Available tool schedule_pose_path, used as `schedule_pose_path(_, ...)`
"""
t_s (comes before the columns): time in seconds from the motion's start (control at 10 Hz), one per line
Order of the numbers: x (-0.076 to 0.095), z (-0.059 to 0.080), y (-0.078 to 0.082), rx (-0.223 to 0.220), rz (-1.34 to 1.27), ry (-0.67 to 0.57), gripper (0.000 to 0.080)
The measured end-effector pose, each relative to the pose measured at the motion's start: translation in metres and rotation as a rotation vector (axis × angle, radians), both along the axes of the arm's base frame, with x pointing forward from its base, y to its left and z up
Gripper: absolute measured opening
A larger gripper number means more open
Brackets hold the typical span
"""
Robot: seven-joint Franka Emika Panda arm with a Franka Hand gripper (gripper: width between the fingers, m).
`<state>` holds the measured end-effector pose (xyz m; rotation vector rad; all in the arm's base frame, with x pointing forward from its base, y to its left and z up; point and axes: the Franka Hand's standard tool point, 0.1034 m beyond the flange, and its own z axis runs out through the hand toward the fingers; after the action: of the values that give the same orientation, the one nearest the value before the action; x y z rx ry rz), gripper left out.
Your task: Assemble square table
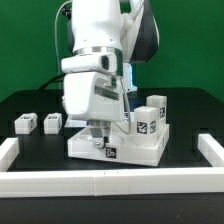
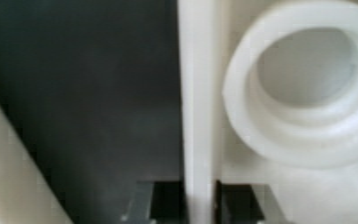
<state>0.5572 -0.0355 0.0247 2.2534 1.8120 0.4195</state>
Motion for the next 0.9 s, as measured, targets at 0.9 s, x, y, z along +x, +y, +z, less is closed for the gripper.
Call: schedule_pose_path(0.9, 0.021, -0.002, 0.038, -0.213, 0.653, 0.002, 0.0077)
